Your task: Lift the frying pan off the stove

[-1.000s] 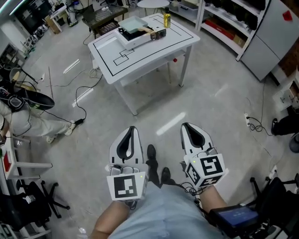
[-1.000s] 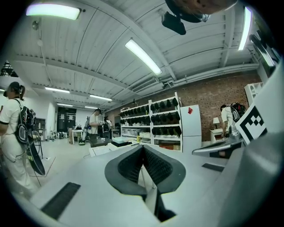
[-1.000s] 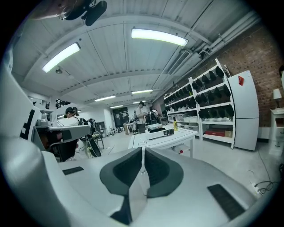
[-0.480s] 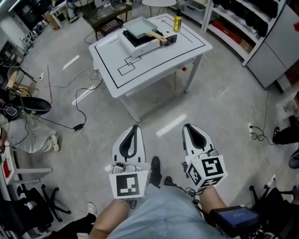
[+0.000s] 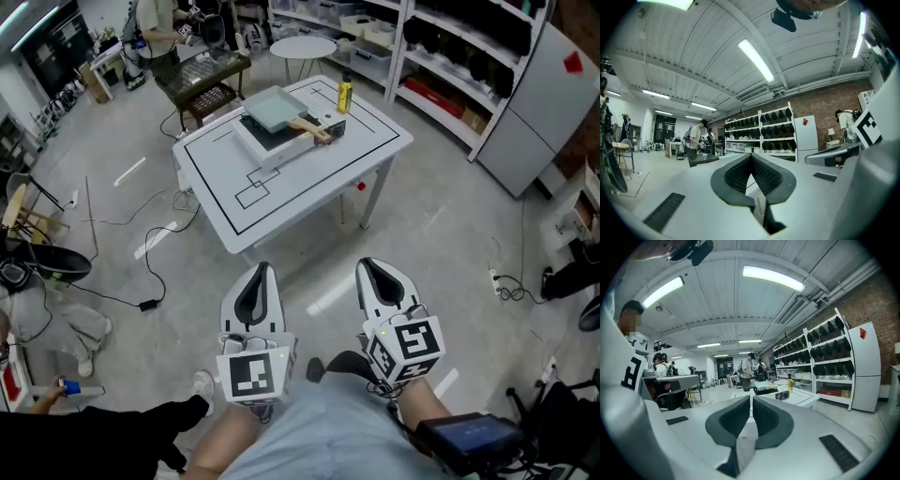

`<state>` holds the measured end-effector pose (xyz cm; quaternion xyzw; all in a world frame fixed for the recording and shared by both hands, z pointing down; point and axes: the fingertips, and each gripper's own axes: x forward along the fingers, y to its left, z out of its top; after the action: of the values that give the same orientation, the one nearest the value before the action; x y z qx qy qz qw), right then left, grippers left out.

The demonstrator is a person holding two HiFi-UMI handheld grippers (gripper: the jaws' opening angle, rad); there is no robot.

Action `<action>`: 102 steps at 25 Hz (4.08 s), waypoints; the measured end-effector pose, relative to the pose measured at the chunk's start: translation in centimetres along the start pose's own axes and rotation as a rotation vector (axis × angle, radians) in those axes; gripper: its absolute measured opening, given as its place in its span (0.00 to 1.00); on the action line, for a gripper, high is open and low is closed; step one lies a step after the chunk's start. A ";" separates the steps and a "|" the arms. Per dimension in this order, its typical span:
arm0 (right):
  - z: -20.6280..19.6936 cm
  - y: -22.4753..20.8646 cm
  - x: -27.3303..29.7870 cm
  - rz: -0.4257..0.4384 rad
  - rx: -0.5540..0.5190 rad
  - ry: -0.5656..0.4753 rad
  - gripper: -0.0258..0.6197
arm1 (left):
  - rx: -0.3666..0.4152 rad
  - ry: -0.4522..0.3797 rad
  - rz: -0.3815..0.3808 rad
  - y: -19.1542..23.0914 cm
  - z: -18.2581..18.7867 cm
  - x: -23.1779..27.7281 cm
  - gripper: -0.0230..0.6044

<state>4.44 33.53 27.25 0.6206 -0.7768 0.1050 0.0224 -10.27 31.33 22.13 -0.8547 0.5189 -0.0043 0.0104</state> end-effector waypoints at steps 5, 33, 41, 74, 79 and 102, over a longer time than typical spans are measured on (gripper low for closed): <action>0.8 -1.2 1.5 -0.027 -0.004 -0.013 0.12 | -0.001 0.004 -0.032 0.1 -0.6 2.3 0.06; 0.8 -17.4 24.8 0.126 0.111 0.131 0.12 | 0.032 0.164 0.084 1.0 -4.4 28.5 0.06; 5.5 -19.1 30.0 0.214 0.056 0.064 0.12 | 0.056 0.101 0.207 3.2 -1.7 31.5 0.06; 5.6 -18.0 46.1 0.507 0.185 0.301 0.12 | -0.084 0.218 0.248 16.1 -8.2 45.3 0.06; 4.7 -17.4 48.1 0.621 0.282 0.386 0.25 | -0.115 0.250 0.254 17.7 -9.9 47.4 0.06; -1.9 -13.4 53.2 0.970 0.681 0.822 0.38 | -0.170 0.381 0.324 24.3 -16.1 50.6 0.06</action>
<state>5.10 -19.97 39.74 0.0885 -0.8177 0.5646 0.0692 -8.80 -24.96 37.48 -0.7422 0.6400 -0.1199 -0.1586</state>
